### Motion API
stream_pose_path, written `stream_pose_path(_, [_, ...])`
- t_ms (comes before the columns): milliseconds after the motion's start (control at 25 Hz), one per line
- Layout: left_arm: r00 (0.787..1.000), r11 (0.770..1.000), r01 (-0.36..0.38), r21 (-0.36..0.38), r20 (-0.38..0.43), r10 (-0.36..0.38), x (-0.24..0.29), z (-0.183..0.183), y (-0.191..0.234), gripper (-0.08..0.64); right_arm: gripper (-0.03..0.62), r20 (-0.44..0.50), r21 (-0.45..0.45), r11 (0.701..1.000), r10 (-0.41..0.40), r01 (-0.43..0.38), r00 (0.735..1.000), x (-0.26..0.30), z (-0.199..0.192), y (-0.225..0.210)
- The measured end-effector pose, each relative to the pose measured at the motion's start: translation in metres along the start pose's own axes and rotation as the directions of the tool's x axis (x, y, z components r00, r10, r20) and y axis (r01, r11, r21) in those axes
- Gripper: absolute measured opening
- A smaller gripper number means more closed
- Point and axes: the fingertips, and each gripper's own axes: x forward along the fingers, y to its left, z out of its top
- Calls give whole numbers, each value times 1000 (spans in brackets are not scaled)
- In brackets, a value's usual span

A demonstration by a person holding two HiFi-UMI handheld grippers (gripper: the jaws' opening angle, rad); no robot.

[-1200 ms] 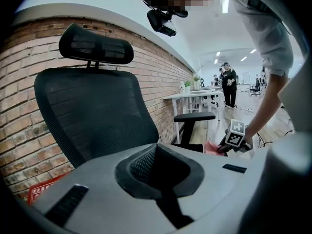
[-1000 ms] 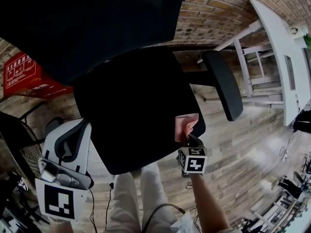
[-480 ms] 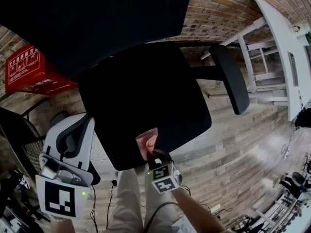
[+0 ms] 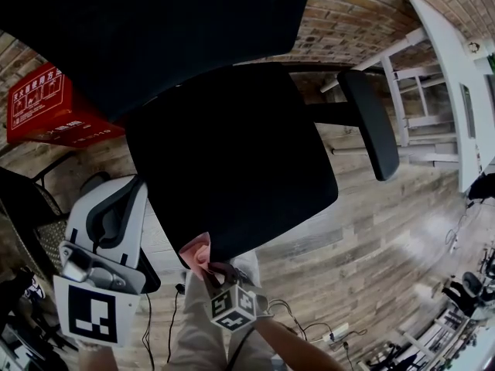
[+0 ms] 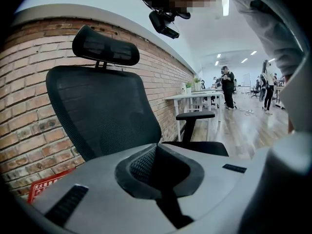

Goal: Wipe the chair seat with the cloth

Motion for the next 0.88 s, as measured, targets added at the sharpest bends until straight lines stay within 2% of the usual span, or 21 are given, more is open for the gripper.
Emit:
stream_pose_path(160, [1000, 1000, 1, -11, -2, -1, 4, -2, -2, 18, 54, -39, -16, 1000, -10, 10, 999, 1, -17, -4])
stream_pose_path(440, [1000, 1000, 13, -23, -26, -13, 17, -5, -10, 18, 54, -86, 71, 986, -143, 149, 986, -16, -44, -66])
stream_pose_path(640, [999, 999, 30, -28, -33, -31, 29, -2, -20, 18, 54, -106, 153, 954, -245, 260, 964, -36, -59, -121])
stream_pose_path(880, [998, 998, 52, -21, -35, -53, 48, 7, -35, 18, 54, -132, 199, 897, -374, 394, 918, -69, -76, -193])
